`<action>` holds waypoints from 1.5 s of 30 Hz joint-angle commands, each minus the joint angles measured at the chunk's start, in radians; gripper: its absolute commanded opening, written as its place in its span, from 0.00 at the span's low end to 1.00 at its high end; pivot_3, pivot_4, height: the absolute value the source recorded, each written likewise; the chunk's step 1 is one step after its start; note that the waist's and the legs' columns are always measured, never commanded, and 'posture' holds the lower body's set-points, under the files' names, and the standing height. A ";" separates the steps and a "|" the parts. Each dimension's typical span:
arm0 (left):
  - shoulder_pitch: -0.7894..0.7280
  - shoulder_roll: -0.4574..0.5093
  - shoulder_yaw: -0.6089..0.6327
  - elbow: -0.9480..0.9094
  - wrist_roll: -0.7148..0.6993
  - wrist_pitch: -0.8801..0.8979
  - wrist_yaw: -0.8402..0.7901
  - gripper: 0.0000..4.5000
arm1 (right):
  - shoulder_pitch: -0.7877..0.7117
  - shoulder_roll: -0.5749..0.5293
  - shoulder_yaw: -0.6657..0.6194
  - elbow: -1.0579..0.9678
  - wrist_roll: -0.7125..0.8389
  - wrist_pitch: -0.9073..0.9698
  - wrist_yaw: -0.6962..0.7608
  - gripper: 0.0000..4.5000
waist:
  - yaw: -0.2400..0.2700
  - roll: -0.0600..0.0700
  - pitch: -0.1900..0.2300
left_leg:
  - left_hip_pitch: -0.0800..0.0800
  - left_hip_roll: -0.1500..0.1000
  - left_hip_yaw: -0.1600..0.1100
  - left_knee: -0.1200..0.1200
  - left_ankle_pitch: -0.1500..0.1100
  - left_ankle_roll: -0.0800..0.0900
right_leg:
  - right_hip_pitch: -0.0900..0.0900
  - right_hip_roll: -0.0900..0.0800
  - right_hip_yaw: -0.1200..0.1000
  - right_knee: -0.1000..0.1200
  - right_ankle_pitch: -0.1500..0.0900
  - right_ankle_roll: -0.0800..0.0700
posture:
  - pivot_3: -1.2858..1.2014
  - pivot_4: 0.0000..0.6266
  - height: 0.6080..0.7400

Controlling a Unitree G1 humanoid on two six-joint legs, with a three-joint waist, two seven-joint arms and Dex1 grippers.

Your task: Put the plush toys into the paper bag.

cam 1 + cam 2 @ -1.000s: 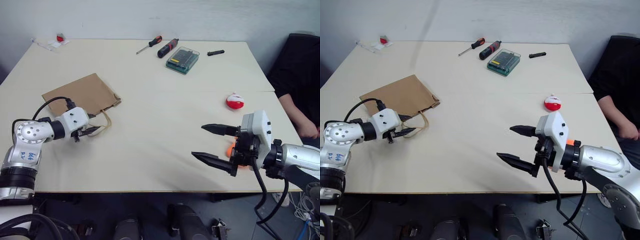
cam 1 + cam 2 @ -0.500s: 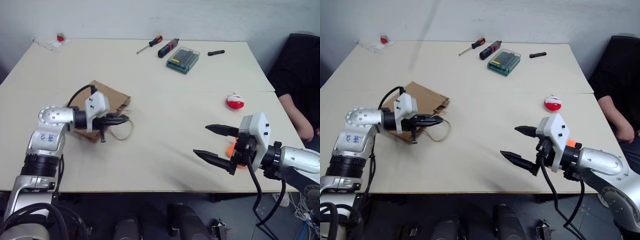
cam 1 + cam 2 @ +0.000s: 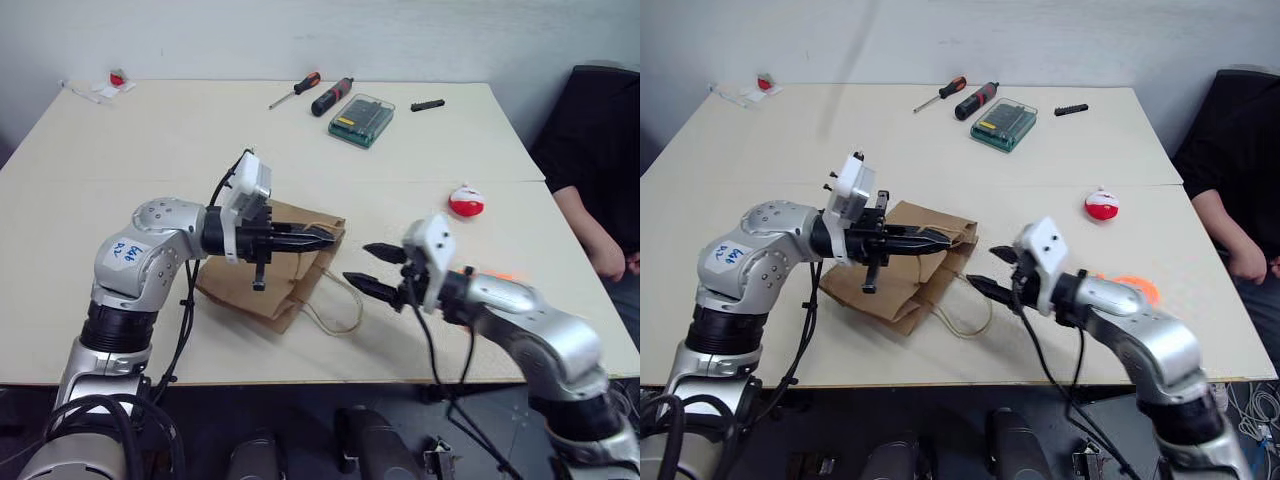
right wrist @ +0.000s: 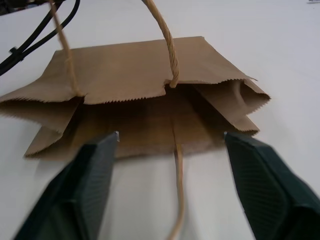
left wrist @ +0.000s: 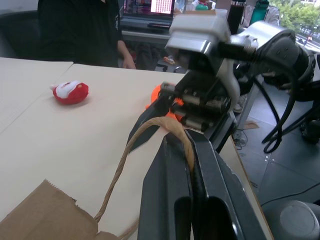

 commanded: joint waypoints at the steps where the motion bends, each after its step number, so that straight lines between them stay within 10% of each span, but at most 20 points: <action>1: -0.029 -0.001 0.020 -0.003 -0.003 -0.016 0.006 0.00 | -0.045 0.042 0.051 0.068 -0.080 -0.068 0.021 0.49 | 0.001 0.000 0.000 | 0.000 0.000 0.000 0.000 0.000 0.000 | 0.000 0.000 0.000 0.000 0.000 0.000 | 0.52 0.24 1.00; 7: -0.003 0.001 0.009 0.006 0.028 -0.042 0.019 0.00 | -0.190 0.180 0.204 0.350 -0.251 -0.159 0.052 0.00 | -0.003 0.000 0.000 | 0.000 0.000 0.000 0.000 0.000 0.000 | 0.000 0.000 0.000 0.000 0.000 0.000 | 0.52 0.24 1.00; 19: -0.061 0.044 0.182 0.126 -0.002 -0.031 0.125 0.00 | -0.300 0.307 0.316 0.856 -0.535 -0.367 0.074 0.00 | -0.025 0.001 0.000 | 0.002 0.001 0.000 0.000 0.000 0.000 | 0.000 -0.001 0.000 0.002 0.000 0.000 | 0.52 0.24 1.00; 33: -0.007 0.066 0.279 0.047 -0.107 0.087 0.200 0.00 | -0.224 0.285 0.240 0.674 -0.539 -0.303 0.124 0.00 | -0.019 0.001 -0.003 | 0.002 0.000 -0.001 0.000 0.000 -0.001 | 0.002 -0.002 -0.002 0.002 0.000 0.000 | 0.52 0.24 1.00; 45: -0.030 0.074 0.234 0.070 -0.145 0.141 0.139 0.00 | 0.044 0.138 -0.145 -0.049 -0.225 0.023 0.117 0.00 | -0.018 0.003 -0.001 | -0.002 0.000 -0.003 -0.001 0.000 -0.002 | -0.001 -0.002 -0.002 0.000 0.000 0.000 | 0.52 0.24 1.00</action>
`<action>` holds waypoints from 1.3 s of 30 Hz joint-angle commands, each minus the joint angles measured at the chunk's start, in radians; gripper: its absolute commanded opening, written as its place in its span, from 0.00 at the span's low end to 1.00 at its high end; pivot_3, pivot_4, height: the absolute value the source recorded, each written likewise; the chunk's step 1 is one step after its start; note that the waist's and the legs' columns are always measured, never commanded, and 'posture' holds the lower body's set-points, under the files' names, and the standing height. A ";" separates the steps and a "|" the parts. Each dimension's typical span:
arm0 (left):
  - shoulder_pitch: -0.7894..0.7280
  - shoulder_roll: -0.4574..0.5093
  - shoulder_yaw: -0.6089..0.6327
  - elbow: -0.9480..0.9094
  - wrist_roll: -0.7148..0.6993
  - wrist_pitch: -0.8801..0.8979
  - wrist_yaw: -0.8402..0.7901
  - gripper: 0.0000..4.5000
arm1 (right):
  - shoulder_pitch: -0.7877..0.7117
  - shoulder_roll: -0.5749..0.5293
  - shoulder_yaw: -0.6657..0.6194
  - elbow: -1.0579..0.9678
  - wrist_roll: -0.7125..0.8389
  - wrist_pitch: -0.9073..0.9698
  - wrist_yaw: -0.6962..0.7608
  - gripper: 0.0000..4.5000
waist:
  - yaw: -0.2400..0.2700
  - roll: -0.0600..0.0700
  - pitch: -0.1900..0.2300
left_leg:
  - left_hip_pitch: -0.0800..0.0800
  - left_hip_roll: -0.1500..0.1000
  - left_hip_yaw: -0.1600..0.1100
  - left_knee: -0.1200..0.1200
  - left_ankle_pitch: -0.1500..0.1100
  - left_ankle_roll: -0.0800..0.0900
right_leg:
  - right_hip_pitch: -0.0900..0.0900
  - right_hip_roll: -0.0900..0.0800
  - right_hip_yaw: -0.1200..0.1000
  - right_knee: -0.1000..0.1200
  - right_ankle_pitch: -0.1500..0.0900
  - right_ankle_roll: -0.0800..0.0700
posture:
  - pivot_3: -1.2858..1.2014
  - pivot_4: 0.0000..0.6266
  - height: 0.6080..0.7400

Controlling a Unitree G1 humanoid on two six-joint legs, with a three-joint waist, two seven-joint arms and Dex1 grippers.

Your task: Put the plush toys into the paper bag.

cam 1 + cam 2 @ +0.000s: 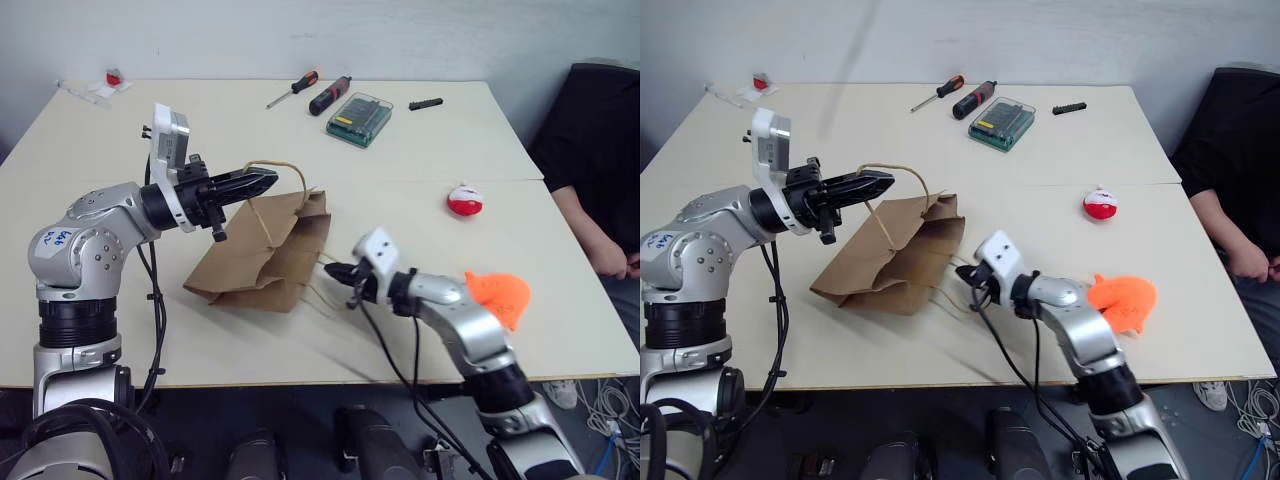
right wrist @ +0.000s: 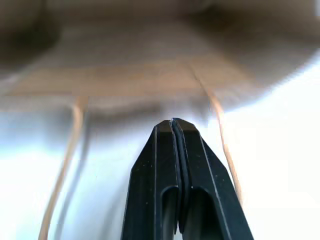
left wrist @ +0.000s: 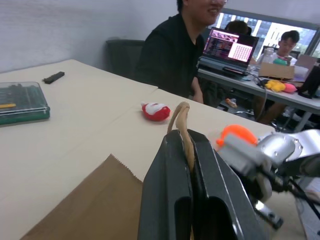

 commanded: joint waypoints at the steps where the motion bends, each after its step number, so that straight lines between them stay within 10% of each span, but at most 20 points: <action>1: -0.022 0.010 -0.004 -0.021 -0.020 -0.001 -0.028 0.00 | 0.108 -0.076 -0.190 -0.276 0.123 0.159 -0.037 0.00 | 0.002 0.000 0.000 | 0.000 0.000 -0.001 0.000 0.000 0.000 | 0.000 0.000 0.000 0.000 0.000 0.000 | 0.52 0.24 1.00; 9: -0.055 -0.016 -0.021 0.046 -0.007 -0.017 -0.050 0.00 | 0.584 -0.149 -0.845 -0.601 0.403 0.399 -0.066 0.43 | 0.026 0.000 0.000 | 0.001 -0.001 -0.002 0.000 0.000 0.000 | 0.002 0.001 0.000 -0.001 -0.001 0.000 | 0.52 0.24 1.00; 16: -0.060 -0.022 -0.026 0.054 -0.010 -0.021 -0.065 0.00 | 0.788 -0.071 -0.996 -0.615 0.465 0.358 -0.157 0.98 | 0.016 0.000 0.000 | 0.004 -0.001 0.000 -0.001 0.000 -0.001 | 0.003 0.002 0.002 0.000 0.000 0.000 | 0.52 0.24 1.00; 32: -0.029 0.009 0.017 -0.050 -0.044 0.021 -0.029 0.00 | 0.496 -0.021 -0.794 -0.209 0.457 0.389 -0.439 1.00 | 0.019 0.002 0.001 | 0.003 -0.001 -0.001 -0.003 0.000 0.000 | 0.003 0.001 0.002 -0.001 -0.001 0.000 | 0.52 0.24 1.00; 39: -0.004 0.030 0.039 -0.091 -0.069 0.048 -0.020 0.00 | 0.471 -0.059 -0.749 -0.188 0.496 0.371 -0.394 0.57 | 0.020 0.003 0.002 | 0.003 -0.001 -0.001 -0.003 0.000 0.000 | 0.003 0.001 0.002 -0.001 -0.001 0.000 | 0.52 0.24 1.00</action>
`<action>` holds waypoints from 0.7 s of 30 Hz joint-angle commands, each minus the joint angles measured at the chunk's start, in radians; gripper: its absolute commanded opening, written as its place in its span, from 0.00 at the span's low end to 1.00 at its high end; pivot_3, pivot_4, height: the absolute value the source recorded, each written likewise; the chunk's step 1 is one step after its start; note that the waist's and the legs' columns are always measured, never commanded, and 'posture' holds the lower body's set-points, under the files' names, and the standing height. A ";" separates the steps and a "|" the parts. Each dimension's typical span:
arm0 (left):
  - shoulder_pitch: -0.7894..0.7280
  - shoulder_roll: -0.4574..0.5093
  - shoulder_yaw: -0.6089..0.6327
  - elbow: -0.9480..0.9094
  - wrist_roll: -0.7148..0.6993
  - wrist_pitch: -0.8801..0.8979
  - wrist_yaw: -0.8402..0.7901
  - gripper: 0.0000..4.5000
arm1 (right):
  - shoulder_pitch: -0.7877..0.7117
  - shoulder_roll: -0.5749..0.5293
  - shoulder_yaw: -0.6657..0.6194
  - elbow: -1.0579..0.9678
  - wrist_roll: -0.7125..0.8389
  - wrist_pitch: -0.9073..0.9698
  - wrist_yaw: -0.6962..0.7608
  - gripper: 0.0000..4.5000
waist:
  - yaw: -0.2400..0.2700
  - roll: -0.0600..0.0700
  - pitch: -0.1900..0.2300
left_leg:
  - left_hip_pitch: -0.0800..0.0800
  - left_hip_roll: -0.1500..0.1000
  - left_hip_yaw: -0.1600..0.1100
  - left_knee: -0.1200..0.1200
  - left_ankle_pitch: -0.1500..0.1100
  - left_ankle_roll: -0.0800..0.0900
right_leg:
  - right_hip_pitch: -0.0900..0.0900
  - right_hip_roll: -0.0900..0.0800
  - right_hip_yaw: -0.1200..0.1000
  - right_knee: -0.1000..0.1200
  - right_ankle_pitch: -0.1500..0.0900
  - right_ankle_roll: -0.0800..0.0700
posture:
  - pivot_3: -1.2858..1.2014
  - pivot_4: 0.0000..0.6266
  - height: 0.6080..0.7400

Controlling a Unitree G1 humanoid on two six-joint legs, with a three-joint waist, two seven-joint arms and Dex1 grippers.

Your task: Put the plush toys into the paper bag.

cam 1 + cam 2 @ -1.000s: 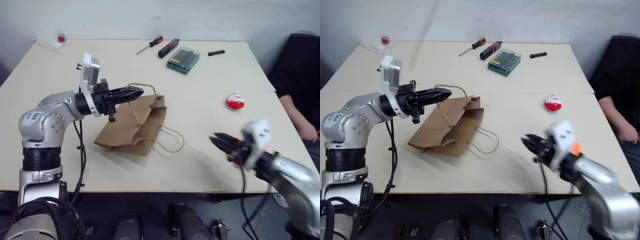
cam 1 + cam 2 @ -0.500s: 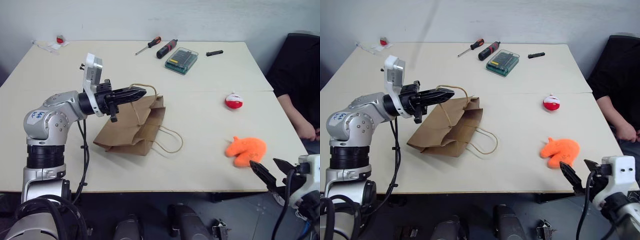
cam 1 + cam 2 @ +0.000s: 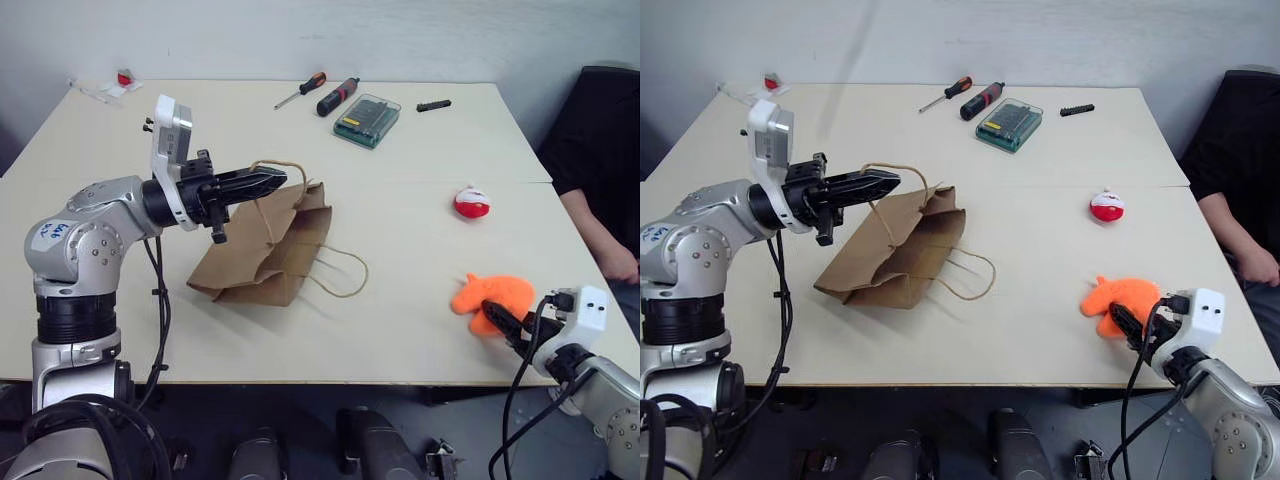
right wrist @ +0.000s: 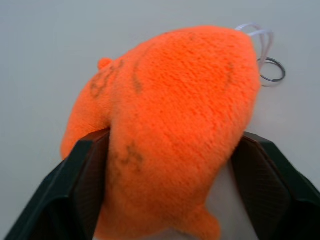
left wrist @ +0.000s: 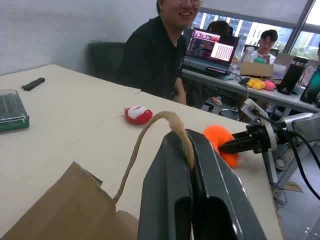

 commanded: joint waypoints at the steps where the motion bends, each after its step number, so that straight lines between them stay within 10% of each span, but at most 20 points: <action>1: 0.011 0.017 0.025 -0.055 -0.031 0.002 0.005 0.00 | -0.015 -0.028 -0.004 -0.008 0.039 -0.009 0.021 0.48 | 0.000 0.000 0.000 | 0.000 0.000 0.000 0.000 0.000 0.000 | 0.000 0.000 0.000 0.000 0.000 0.000 | 0.52 0.24 1.00; 8: 0.028 0.010 0.011 -0.073 -0.030 -0.007 0.008 0.00 | -0.213 -0.154 0.061 -0.051 0.244 0.071 0.119 0.03 | -0.013 0.002 0.001 | 0.000 0.000 0.001 0.000 0.000 0.000 | 0.000 0.000 0.001 0.000 0.000 0.000 | 0.52 0.24 1.00; 21: 0.006 -0.032 -0.066 -0.065 0.022 -0.069 -0.017 0.00 | -0.784 0.022 0.715 0.368 -0.083 -0.065 0.154 0.02 | -0.022 0.004 0.002 | -0.008 0.000 -0.001 0.003 0.000 0.001 | -0.006 -0.001 -0.002 -0.001 0.000 0.001 | 0.52 0.24 1.00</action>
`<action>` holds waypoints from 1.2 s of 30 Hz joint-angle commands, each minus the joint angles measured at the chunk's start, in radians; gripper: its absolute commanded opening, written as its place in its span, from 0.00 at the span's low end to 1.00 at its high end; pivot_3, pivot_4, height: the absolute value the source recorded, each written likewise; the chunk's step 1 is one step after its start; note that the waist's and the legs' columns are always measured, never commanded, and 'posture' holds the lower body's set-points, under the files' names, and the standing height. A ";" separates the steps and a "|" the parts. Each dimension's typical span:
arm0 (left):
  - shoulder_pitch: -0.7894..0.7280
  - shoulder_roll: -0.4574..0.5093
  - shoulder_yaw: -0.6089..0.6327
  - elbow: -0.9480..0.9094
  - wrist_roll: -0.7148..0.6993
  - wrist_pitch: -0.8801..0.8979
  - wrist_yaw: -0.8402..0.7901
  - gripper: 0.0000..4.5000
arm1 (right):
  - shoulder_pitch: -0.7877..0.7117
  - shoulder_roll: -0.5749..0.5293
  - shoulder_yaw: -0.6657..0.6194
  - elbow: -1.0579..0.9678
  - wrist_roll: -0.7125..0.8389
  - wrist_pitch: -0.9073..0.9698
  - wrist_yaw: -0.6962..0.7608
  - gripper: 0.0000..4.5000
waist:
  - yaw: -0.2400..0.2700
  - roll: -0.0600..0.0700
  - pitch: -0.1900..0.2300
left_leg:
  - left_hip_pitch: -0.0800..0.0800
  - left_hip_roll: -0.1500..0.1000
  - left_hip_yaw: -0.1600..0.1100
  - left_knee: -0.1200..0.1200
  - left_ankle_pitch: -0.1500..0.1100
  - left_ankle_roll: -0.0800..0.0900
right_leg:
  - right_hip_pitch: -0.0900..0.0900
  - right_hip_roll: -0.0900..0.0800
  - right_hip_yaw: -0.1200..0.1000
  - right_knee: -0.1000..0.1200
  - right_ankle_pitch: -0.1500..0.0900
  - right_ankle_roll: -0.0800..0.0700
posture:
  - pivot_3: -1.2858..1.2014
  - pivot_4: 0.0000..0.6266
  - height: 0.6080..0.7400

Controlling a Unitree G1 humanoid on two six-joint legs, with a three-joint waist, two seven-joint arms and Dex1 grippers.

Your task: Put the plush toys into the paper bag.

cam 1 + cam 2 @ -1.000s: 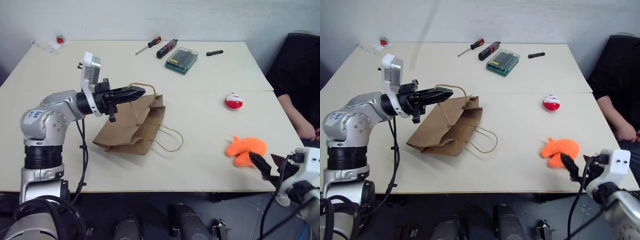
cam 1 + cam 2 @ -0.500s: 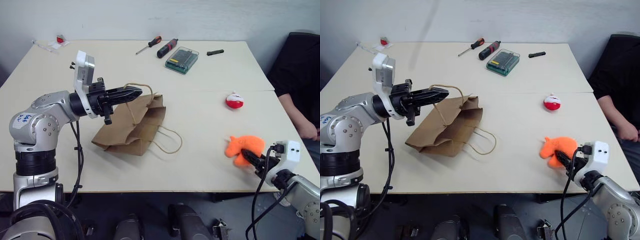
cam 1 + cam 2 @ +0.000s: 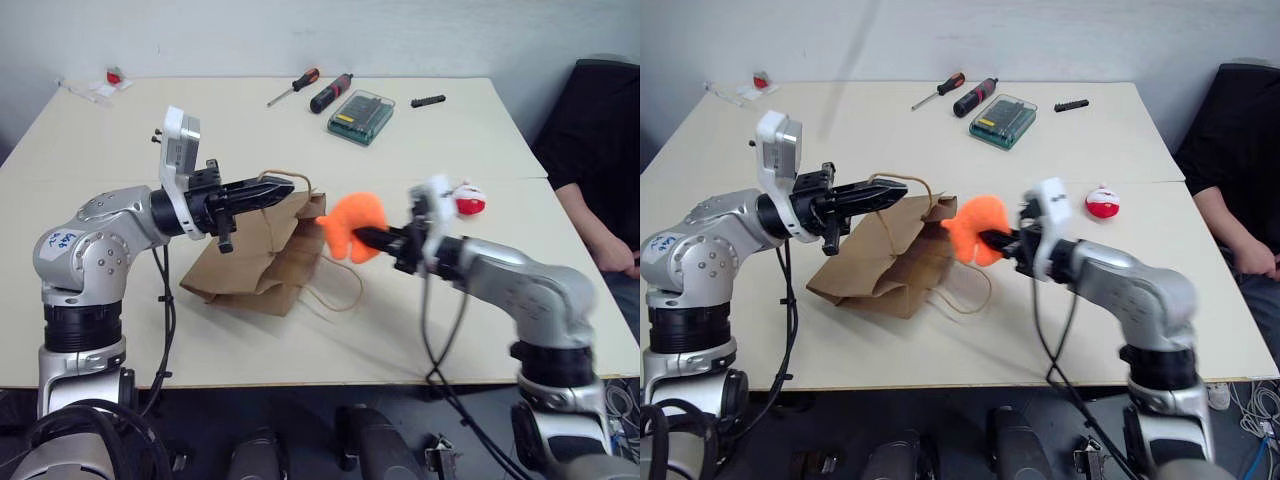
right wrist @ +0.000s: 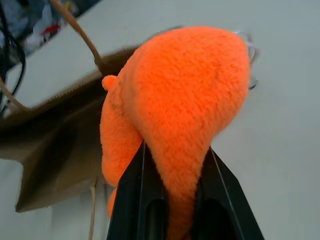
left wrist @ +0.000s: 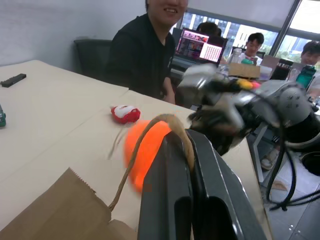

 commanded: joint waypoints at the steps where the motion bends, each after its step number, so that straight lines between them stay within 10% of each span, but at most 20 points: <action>1: -0.001 0.013 -0.054 -0.025 0.045 -0.069 -0.044 0.00 | -0.069 0.025 0.074 0.064 -0.066 -0.062 0.077 0.02 | 0.000 0.000 0.000 | -0.001 0.000 0.000 0.000 0.000 0.000 | -0.001 0.000 0.000 0.000 0.000 0.000 | 0.52 0.24 1.00; 12: -0.023 -0.035 -0.100 0.001 0.057 -0.105 -0.050 0.00 | -0.183 -0.056 0.414 0.078 -0.374 -0.298 0.362 0.02 | -0.006 0.000 0.000 | -0.011 0.000 0.001 0.003 0.001 0.000 | -0.014 0.000 0.001 0.004 0.000 0.001 | 0.52 0.24 1.00; 36: -0.143 -0.113 -0.142 0.111 0.104 -0.164 -0.085 0.00 | -0.258 0.248 0.232 0.508 -0.414 -0.389 0.391 0.02 | -0.027 0.000 0.000 | -0.010 0.000 0.001 0.004 0.002 0.001 | -0.013 -0.001 0.000 0.007 0.000 0.000 | 0.52 0.24 1.00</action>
